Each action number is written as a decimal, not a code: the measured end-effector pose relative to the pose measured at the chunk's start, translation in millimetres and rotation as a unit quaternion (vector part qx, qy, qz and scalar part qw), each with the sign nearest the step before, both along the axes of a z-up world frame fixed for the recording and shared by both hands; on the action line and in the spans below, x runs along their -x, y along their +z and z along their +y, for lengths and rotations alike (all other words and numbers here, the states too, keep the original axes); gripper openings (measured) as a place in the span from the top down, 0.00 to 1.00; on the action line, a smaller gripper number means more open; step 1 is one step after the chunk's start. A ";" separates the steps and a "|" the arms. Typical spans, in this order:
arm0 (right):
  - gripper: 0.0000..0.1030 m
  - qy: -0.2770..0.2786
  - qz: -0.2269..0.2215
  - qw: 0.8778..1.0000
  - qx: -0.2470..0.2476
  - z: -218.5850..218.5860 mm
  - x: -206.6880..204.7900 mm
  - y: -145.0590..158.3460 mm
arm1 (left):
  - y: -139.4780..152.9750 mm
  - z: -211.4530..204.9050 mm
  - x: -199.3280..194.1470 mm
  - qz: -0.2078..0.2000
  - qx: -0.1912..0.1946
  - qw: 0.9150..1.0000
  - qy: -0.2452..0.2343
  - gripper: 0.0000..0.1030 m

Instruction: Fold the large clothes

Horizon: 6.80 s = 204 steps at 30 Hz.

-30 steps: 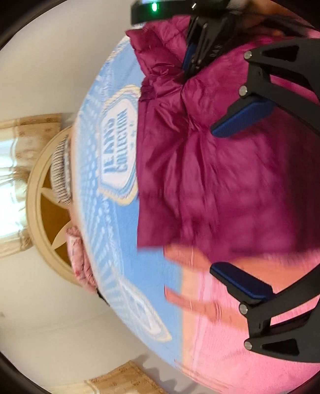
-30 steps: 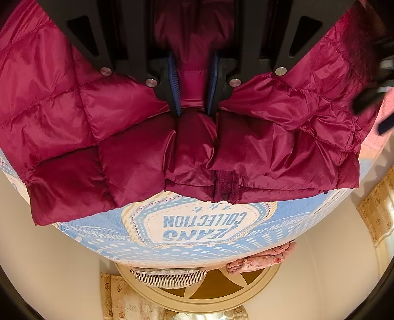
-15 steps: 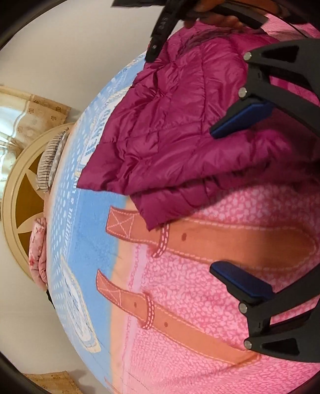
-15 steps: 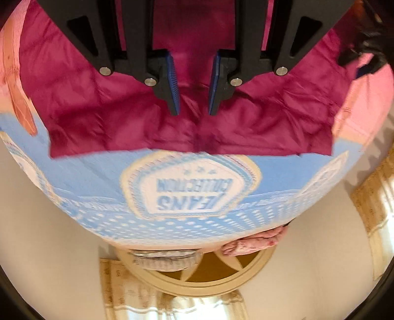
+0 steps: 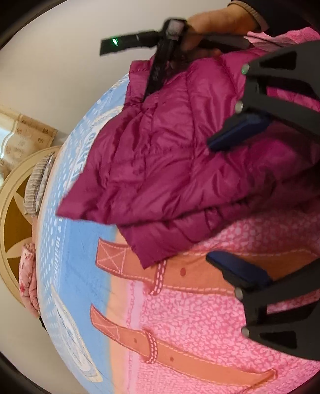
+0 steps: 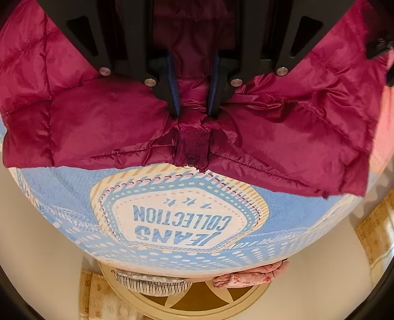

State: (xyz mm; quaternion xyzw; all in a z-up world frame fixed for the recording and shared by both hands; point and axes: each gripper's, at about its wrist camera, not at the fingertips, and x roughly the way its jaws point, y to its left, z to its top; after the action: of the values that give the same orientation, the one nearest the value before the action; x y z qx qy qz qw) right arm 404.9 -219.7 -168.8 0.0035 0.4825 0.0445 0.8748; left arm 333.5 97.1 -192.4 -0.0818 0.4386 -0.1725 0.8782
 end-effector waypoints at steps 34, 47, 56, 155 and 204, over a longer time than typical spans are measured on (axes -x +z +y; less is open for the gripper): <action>0.26 0.010 -0.065 0.998 -0.004 2.9 158.6 -9.5 | -3.7 -10.5 42.2 0.022 0.058 0.998 0.006 0.49; 0.31 0.051 -0.063 0.996 -0.034 44.5 172.5 -6.0 | 116.1 -32.8 92.7 -0.095 0.125 0.986 -0.055 0.90; 0.32 0.064 -0.059 0.971 -0.223 8.0 196.9 10.5 | 169.4 -98.4 131.1 -0.168 0.049 0.976 -0.126 0.90; 0.79 -0.133 -0.090 0.966 -0.203 -141.3 102.3 -7.4 | 29.4 -163.6 18.5 -0.043 -0.093 0.994 0.037 0.00; 0.79 -0.132 -0.069 0.972 -0.184 -134.6 95.3 -15.8 | 20.8 -166.6 19.0 -0.033 -0.106 0.993 0.037 0.00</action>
State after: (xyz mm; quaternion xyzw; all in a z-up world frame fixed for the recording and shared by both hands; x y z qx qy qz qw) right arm 309.6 -354.3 -184.5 0.2246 0.3998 0.0166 0.8885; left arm 314.6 -69.5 -171.6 0.0016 0.4220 -0.0948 0.9016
